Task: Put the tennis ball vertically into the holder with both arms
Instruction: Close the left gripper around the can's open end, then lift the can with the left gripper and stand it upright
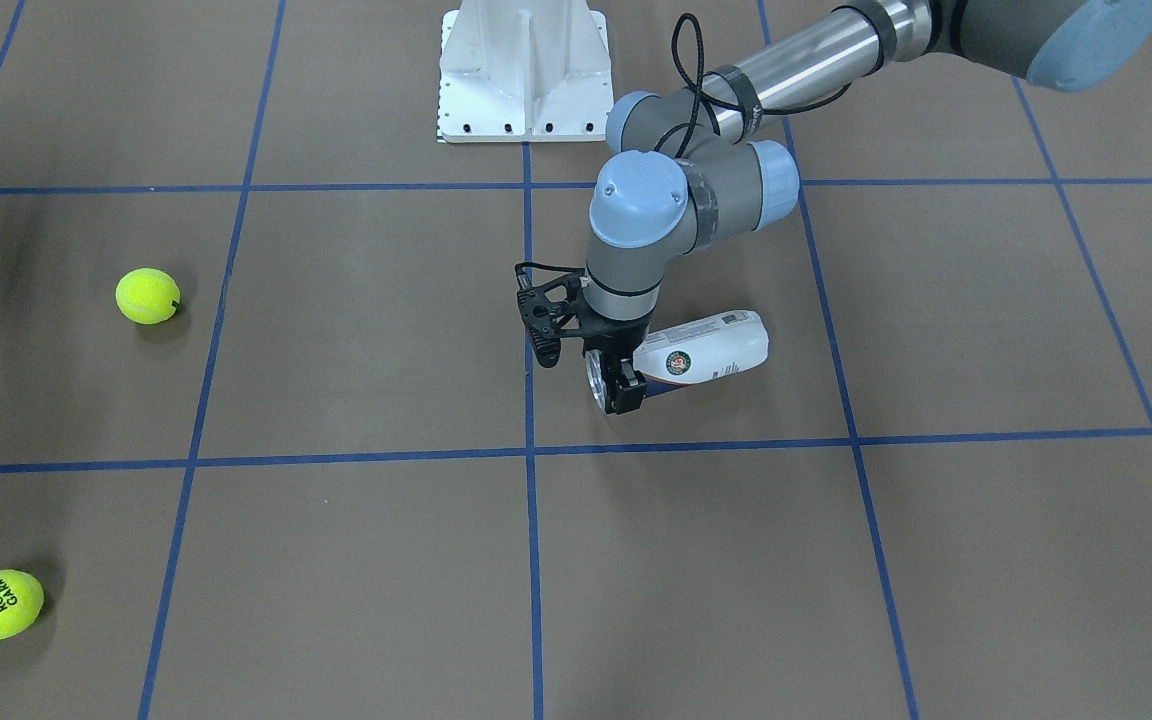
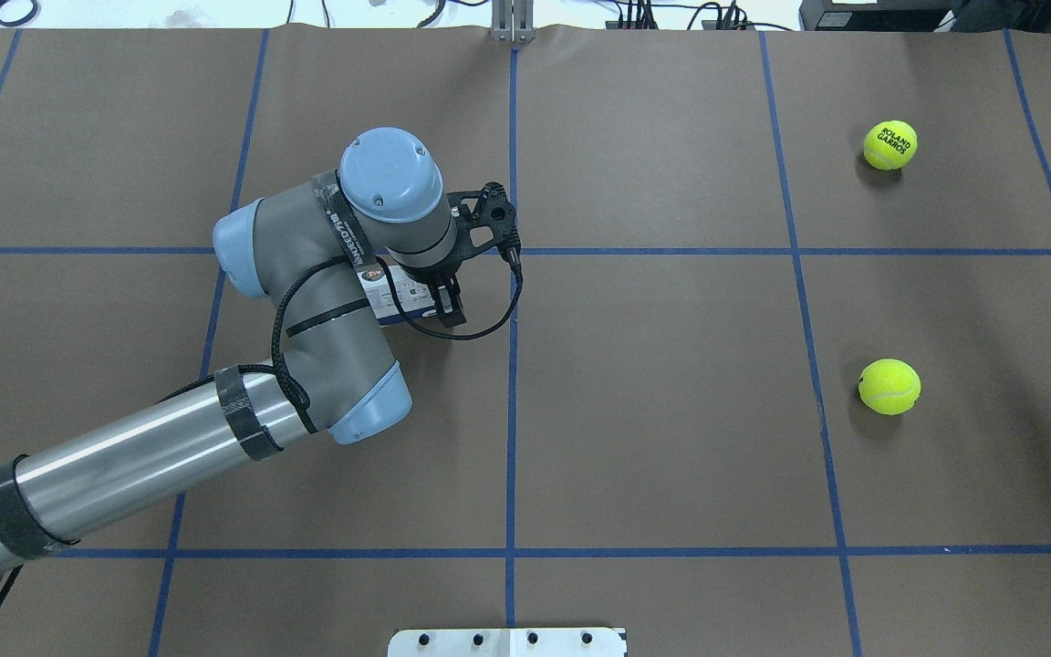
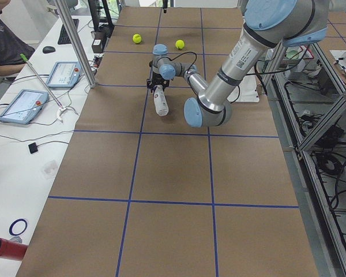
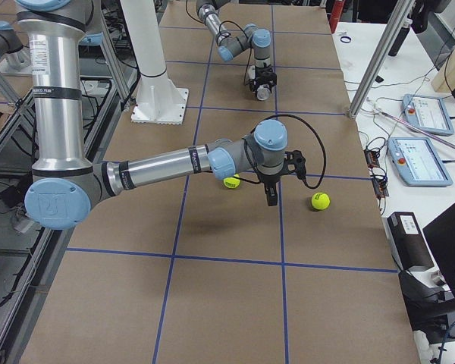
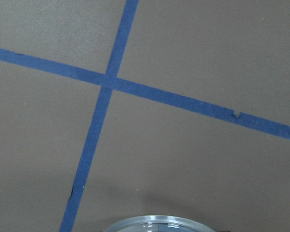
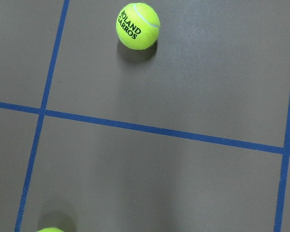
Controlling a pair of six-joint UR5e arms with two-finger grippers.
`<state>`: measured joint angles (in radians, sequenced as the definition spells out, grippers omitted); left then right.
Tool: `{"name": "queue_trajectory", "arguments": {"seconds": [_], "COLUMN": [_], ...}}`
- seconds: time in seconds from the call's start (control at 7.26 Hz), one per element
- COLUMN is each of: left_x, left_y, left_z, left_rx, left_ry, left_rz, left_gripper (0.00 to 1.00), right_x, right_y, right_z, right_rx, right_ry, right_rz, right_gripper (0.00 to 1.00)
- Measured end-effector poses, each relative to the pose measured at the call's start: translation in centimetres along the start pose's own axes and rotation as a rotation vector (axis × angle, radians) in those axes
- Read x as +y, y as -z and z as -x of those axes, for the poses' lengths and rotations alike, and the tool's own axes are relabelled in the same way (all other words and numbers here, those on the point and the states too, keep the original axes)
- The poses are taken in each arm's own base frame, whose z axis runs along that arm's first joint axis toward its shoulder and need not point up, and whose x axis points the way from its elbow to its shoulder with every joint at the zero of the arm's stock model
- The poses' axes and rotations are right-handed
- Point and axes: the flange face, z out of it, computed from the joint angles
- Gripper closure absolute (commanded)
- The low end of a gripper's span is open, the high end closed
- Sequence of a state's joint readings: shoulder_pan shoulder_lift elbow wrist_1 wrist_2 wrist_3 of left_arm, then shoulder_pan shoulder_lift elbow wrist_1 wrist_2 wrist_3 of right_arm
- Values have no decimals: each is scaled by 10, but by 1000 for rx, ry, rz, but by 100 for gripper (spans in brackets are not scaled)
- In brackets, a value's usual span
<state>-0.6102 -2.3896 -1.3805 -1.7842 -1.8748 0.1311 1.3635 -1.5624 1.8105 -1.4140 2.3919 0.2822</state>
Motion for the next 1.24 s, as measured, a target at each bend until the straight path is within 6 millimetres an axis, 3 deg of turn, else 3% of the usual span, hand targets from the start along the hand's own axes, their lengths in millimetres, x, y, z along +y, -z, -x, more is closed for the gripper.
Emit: {"name": "queue_trajectory", "arguments": {"seconds": [0.28, 0.41, 0.55, 0.83, 0.96, 1.1, 1.24], "left_x": [-10, -7, 6, 45, 55, 63, 68], "left_y": [93, 138, 162, 181, 185, 177, 158], "left_z": [25, 35, 41, 49, 52, 52, 40], "left_rx": [-71, -102, -114, -150, -165, -160, -127], "left_ry": [58, 129, 203, 370, 463, 519, 541], "left_rz": [-176, -312, -471, -828, -992, -1144, -1255], "left_gripper": [54, 54, 54, 58, 65, 71, 71], "right_x": [-2, -4, -5, -6, -7, -8, -8], "right_y": [2, 2, 2, -1, -2, -2, -4], "right_z": [2, 4, 5, 10, 16, 24, 33], "right_rx": [-1, -1, -2, -8, -17, -31, -42], "right_ry": [5, 8, 10, -20, -40, -59, -84], "right_rz": [-5, -7, -7, -6, -17, -33, -38], "right_gripper": [1, 1, 1, 1, 1, 1, 1]}}
